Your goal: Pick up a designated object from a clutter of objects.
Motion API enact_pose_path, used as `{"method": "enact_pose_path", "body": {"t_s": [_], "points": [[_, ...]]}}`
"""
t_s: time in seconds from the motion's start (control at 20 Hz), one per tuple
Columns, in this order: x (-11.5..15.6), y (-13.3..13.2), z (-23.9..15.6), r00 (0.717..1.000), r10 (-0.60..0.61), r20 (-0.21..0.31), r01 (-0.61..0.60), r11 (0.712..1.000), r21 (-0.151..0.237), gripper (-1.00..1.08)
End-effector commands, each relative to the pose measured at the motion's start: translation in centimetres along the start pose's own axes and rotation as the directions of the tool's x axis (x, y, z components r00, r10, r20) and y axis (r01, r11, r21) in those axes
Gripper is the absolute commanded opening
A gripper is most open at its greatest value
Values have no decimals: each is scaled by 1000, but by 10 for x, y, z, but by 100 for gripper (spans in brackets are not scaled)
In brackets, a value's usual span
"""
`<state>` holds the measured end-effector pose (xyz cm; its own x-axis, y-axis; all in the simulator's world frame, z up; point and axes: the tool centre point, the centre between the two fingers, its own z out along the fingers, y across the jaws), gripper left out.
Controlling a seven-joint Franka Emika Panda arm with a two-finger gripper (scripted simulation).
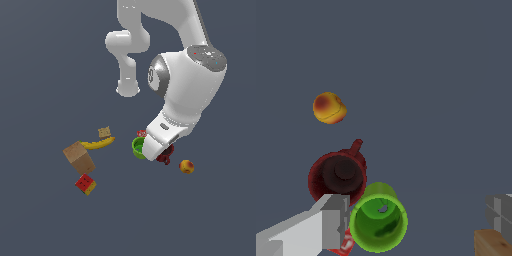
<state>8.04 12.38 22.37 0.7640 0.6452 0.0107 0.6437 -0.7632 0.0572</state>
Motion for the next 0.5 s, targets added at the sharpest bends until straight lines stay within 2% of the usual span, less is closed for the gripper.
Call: {"method": "enact_pose_path", "body": {"t_s": [0.0, 0.2, 0.45], "points": [[16, -14, 18, 995, -104, 2, 104, 995, 5, 100], [39, -38, 48, 964, -264, 3, 264, 964, 15, 100], [62, -70, 83, 898, -440, -5, 440, 897, 30, 100]]}}
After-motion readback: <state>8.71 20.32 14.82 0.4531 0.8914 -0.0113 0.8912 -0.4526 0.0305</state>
